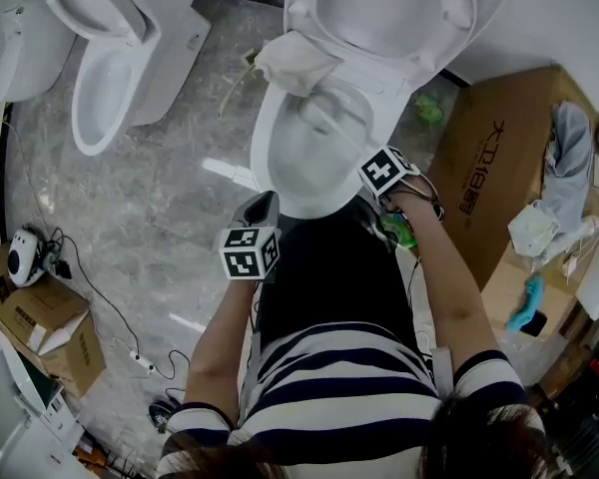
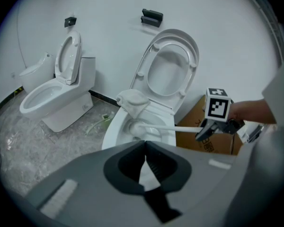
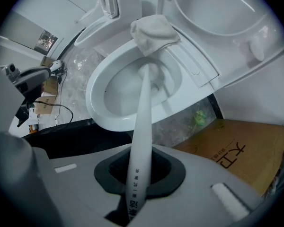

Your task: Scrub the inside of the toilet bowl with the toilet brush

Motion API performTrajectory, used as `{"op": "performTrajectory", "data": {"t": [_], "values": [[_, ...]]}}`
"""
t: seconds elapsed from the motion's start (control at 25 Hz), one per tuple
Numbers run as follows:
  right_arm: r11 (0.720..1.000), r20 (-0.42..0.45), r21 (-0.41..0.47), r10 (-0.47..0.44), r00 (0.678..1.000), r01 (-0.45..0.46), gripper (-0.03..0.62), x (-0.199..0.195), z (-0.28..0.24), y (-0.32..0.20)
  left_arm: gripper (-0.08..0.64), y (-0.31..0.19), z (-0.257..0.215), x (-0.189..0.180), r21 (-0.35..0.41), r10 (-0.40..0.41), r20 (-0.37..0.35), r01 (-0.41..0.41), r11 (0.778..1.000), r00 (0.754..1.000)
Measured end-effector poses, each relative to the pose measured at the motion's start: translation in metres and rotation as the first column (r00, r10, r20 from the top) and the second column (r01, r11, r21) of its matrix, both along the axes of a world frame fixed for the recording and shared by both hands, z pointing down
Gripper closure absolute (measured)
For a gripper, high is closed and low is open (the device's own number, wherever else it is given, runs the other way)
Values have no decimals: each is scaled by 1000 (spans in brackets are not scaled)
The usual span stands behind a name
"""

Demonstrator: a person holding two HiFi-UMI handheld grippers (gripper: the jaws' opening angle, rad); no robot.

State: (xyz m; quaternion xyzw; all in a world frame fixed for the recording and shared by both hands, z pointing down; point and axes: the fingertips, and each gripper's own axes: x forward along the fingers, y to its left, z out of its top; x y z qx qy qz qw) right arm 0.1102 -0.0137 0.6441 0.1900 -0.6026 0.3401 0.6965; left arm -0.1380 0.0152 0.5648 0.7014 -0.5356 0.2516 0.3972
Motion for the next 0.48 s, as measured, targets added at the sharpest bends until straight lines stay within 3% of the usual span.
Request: {"op": "performTrajectory", "data": {"t": [0.48], "values": [[1000, 37, 15, 15, 999, -16, 558, 23, -39, 49, 560, 29, -39, 15, 65, -9, 25, 8, 998, 1000]]}}
